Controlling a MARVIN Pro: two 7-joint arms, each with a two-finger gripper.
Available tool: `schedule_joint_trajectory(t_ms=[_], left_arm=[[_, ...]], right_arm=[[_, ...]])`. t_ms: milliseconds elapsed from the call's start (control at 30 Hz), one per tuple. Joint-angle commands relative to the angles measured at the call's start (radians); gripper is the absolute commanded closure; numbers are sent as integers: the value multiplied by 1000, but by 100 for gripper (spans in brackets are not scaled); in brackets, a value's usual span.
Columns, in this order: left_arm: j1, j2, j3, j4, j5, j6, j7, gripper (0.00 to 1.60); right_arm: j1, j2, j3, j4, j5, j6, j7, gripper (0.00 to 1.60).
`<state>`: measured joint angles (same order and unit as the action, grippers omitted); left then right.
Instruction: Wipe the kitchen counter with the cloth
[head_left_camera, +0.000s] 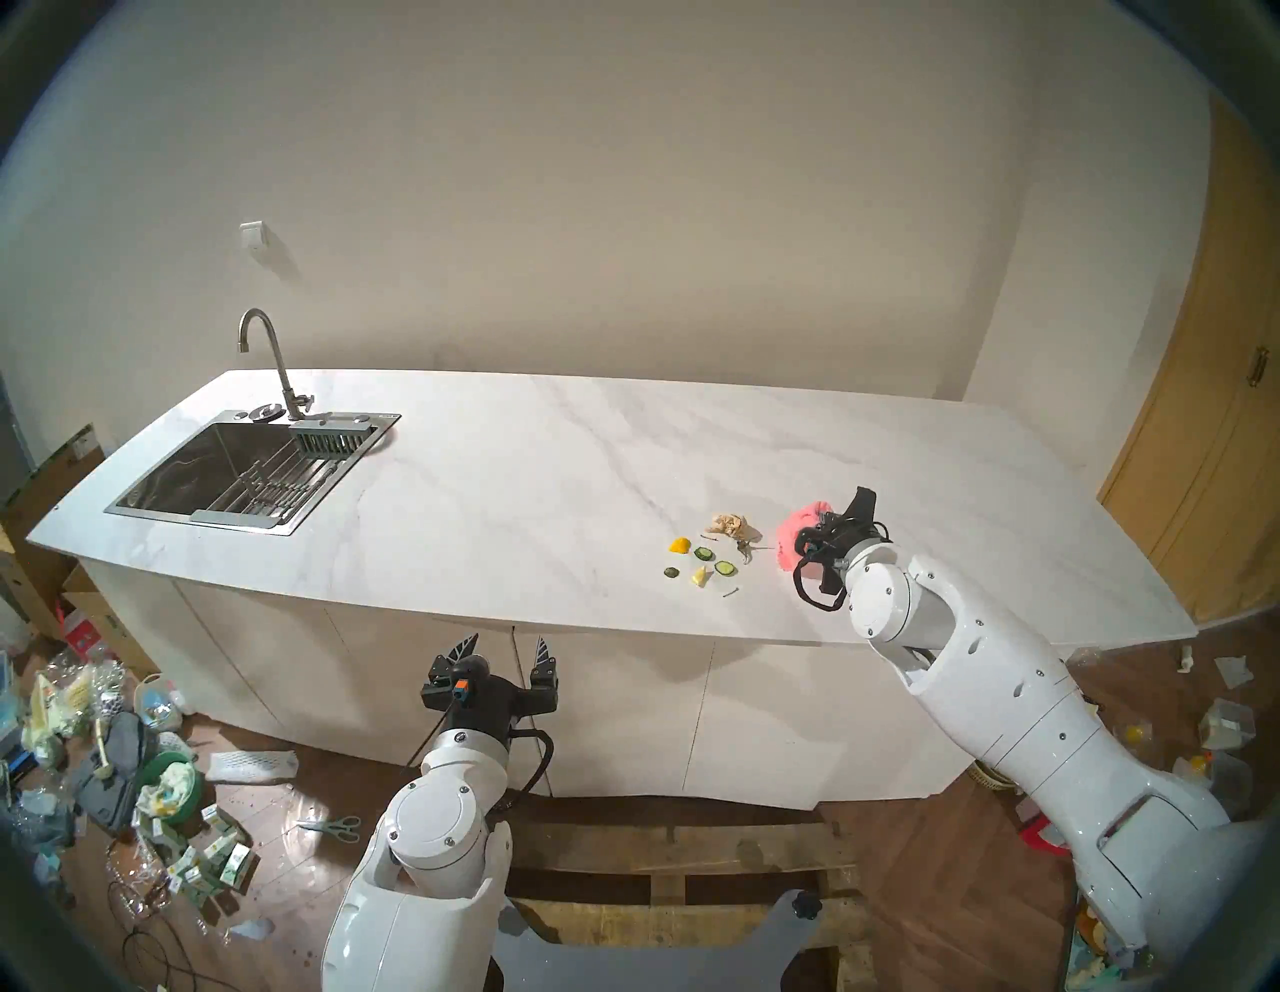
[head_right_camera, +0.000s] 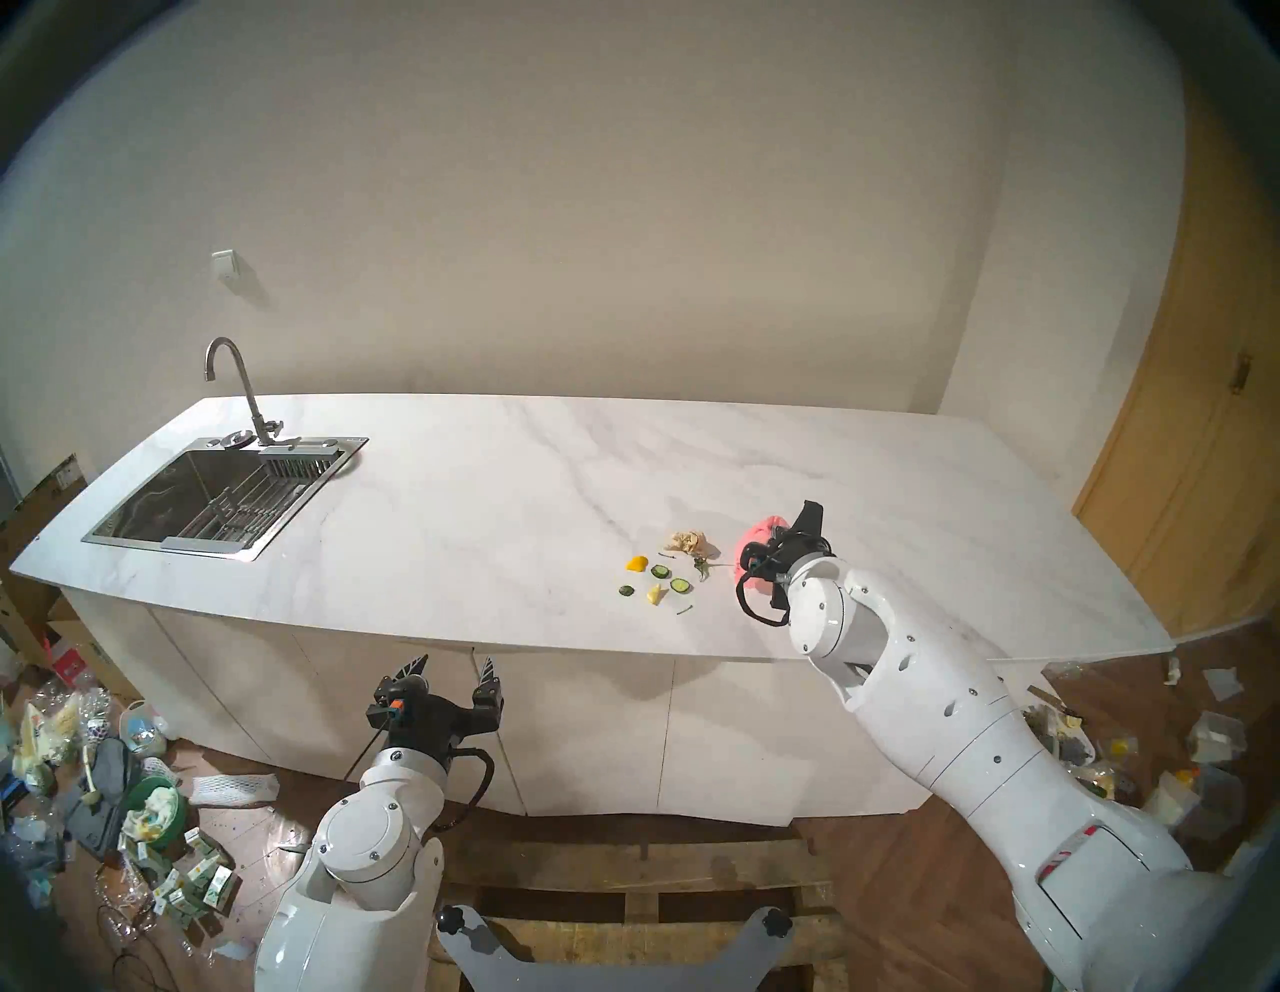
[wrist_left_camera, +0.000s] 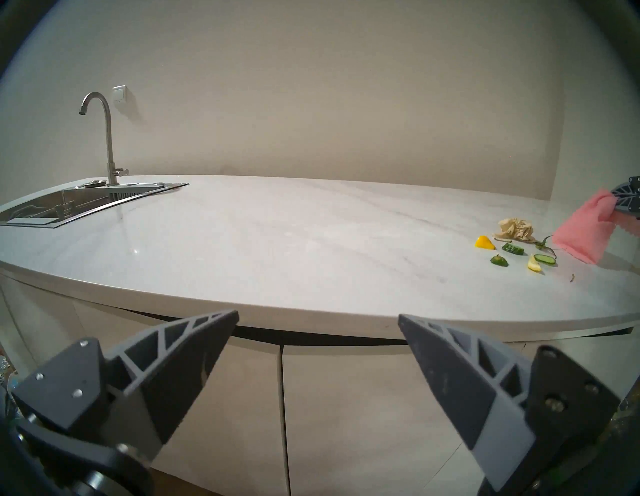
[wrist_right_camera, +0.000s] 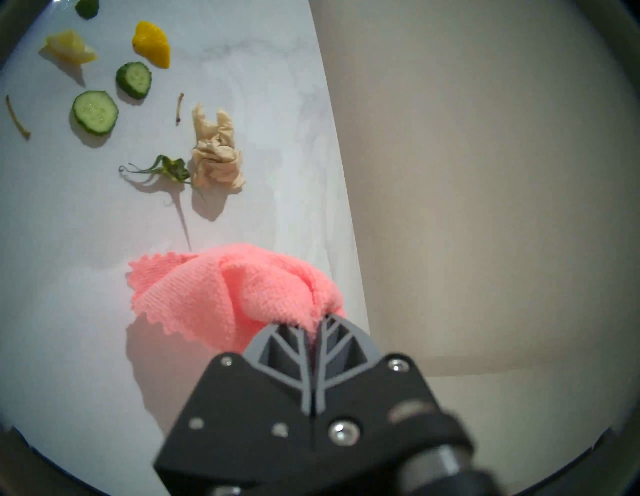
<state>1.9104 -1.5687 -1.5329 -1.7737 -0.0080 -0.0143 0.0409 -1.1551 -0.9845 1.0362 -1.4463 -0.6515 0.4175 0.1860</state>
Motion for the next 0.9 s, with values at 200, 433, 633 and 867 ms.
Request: schedule_joint_trajectory(t_ms=[200, 433, 633, 867], left_arm=[[-4, 2, 2, -29, -3, -5, -7, 0], [-4, 2, 2, -28, -2, -6, -6, 0], [-5, 2, 2, -27, -2, -6, -5, 0], [-5, 2, 3, -27, -2, -6, -5, 0]], right_arm=[[38, -114, -35, 65, -6, 59, -9, 160], [81, -165, -62, 129, -11, 63, -12, 160], [129, -218, -83, 195, -14, 62, -9, 160], [193, -293, -89, 302, -5, 64, -12, 160]])
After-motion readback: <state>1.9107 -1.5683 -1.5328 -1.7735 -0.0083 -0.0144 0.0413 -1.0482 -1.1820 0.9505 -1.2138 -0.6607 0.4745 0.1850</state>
